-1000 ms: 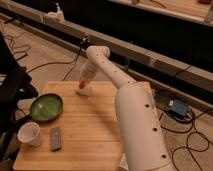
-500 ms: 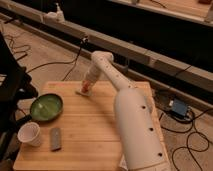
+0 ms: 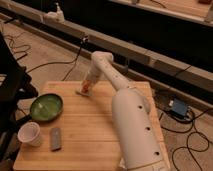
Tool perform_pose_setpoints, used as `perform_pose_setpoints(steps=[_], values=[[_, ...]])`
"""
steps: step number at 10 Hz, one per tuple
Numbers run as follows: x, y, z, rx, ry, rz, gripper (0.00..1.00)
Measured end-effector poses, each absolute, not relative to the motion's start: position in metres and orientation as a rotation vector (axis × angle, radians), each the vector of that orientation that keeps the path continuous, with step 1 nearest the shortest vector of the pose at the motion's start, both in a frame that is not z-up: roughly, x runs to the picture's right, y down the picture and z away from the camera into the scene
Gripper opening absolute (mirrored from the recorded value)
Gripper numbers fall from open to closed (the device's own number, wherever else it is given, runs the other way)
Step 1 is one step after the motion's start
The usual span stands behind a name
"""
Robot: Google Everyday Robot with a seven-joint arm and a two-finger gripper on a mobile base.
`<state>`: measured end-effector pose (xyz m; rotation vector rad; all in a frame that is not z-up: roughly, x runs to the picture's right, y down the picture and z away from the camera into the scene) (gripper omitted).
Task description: Place the pepper on the white sponge
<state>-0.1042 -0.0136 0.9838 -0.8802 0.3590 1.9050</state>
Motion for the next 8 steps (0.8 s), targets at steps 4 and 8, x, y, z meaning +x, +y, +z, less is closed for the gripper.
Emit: perform_pose_setpoints(steps=[4, 8], values=[[-0.111, -0.024, 0.972, -0.844, 0.35, 1.864, 0.74], [-0.118, -0.059, 0.946, -0.78, 0.254, 1.862, 0.74]])
